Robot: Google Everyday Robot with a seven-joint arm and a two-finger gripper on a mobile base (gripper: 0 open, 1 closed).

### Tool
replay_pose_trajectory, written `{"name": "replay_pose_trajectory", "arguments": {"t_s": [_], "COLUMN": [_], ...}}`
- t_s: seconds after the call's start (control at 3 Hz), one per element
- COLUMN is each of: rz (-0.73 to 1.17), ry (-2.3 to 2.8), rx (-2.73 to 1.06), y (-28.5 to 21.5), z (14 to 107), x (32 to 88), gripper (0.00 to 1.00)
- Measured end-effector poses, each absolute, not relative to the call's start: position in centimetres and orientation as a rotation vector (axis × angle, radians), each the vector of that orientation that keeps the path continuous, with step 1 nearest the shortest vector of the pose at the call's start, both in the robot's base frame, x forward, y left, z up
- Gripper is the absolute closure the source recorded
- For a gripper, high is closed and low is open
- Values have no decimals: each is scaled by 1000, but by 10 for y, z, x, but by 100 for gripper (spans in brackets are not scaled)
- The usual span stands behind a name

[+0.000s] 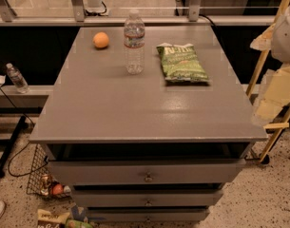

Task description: Pick water bottle

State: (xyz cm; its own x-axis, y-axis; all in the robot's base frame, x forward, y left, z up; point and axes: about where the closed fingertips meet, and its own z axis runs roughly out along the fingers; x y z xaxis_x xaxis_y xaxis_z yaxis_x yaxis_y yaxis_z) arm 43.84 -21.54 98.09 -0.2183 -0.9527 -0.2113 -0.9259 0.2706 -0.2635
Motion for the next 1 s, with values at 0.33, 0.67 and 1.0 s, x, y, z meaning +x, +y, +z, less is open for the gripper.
{"name": "replay_pose_trajectory", "arguments": {"t_s": [0.33, 0.67, 1.0], "rz": [-115, -95, 15], "ry": [2219, 2199, 2145], "rx": [-1715, -1651, -1458], "y": [-215, -215, -220], "z": [981, 983, 983], "x": [438, 440, 470], "gripper": [0, 0, 0]}}
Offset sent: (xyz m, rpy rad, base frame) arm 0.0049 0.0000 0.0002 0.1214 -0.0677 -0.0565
